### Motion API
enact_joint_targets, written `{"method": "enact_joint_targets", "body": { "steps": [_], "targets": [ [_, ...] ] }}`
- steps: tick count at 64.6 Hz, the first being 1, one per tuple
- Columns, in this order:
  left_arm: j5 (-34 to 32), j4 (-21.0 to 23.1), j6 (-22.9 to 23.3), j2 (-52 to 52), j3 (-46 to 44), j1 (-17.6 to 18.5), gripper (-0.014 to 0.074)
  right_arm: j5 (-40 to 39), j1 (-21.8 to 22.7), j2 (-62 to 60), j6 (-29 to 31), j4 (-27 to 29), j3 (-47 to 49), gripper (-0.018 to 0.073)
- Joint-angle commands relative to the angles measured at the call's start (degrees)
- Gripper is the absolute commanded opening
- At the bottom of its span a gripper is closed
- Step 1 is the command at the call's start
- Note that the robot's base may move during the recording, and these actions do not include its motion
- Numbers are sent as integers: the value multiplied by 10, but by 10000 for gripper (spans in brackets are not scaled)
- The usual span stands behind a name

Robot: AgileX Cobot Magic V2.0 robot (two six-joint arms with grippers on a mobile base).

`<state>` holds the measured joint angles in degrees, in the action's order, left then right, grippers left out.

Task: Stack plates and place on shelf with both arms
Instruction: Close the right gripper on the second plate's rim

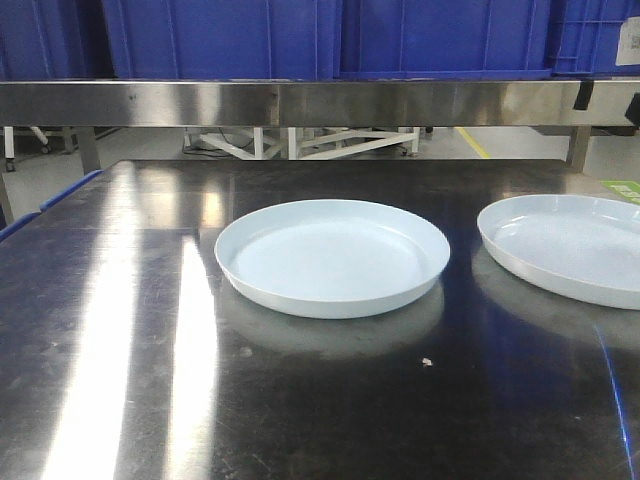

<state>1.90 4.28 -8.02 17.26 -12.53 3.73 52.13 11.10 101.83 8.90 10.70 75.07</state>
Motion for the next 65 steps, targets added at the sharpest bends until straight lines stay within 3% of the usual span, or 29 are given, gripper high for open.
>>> {"method": "enact_joint_targets", "body": {
  "steps": [1, 65],
  "targets": [
    [-49, 2, 2, 4, -16, -1, 82, -16, 4, -22, 11, -8, 21, 386],
    [-49, 2, 2, 4, -16, -1, 82, -22, 8, -11, 11, -16, -11, 384]
  ]
}}
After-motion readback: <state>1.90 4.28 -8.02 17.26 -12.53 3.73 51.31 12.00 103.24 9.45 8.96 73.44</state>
